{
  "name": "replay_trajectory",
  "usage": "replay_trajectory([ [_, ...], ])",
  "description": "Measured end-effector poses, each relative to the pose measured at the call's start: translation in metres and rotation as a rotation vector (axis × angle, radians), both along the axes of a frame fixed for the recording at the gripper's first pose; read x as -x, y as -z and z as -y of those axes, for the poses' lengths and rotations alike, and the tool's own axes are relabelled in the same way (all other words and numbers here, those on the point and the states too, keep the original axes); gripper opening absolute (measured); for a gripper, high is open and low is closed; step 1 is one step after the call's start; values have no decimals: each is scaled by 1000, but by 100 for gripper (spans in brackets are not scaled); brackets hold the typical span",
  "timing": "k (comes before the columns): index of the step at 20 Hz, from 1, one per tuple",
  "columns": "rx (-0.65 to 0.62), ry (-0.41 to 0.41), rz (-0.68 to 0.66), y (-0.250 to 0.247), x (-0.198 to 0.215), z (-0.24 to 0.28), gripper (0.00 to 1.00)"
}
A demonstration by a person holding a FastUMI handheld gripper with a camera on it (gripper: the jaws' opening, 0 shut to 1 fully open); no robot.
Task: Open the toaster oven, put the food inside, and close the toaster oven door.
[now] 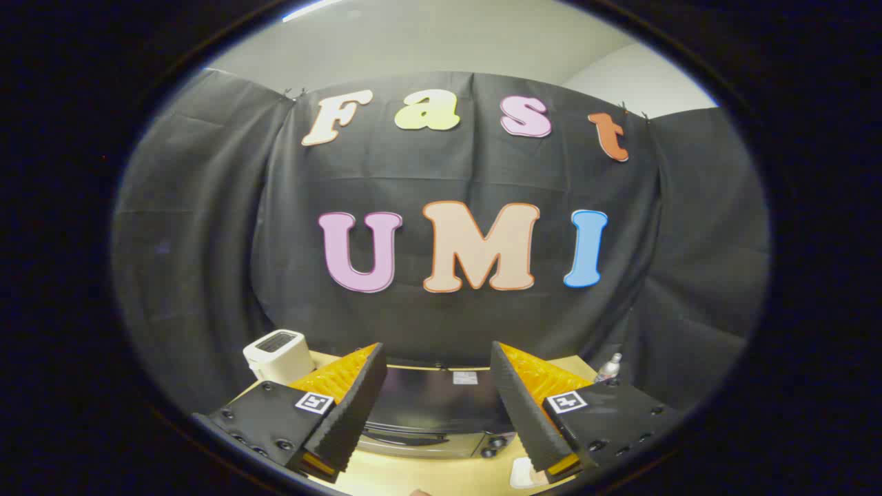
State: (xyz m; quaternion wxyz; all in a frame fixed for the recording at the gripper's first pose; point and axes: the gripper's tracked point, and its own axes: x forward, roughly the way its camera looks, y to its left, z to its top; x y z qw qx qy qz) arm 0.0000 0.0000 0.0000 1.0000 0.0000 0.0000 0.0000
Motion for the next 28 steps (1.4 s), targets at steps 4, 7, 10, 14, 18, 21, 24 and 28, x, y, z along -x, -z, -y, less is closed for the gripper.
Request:
replay_trajectory([
  [4,22,-33,-6,1,5,-26,96],
  [7,19,-57,-9,3,1,-41,96],
  [10,4,-77,-21,6,-1,-51,96],
  [14,-27,-86,-19,8,-8,-58,96],
  [18,-49,-49,-35,27,-12,-53,96],
  [21,-62,-25,-44,51,-15,-55,96],
  [24,-41,15,-60,80,-19,-54,97],
  [28,-2,73,-119,132,-27,-56,97],
])
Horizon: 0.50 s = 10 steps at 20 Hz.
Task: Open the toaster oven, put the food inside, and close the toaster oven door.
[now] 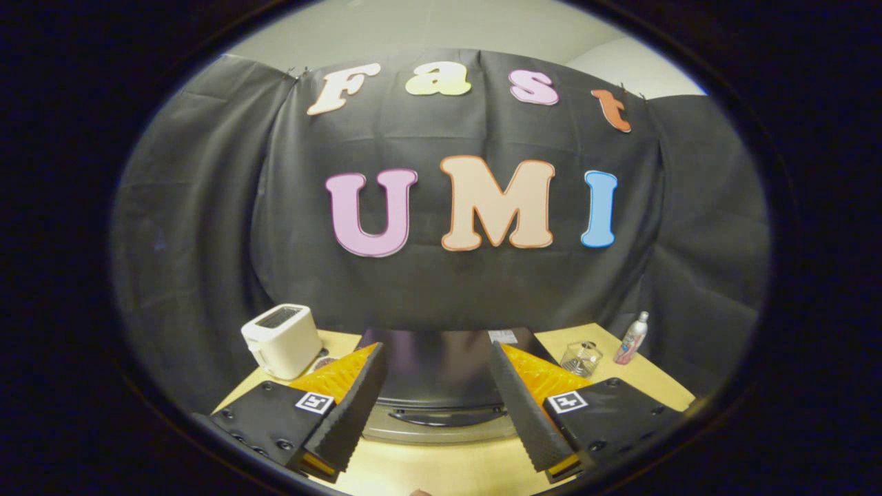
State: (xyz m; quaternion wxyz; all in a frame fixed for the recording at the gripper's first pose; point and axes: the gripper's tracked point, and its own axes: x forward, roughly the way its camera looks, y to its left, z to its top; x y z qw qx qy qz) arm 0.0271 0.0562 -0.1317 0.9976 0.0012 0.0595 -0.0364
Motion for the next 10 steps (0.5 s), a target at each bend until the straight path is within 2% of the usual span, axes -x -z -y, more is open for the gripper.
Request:
replay_trajectory([
  [10,28,71,-24,65,-42,-23,97],
])
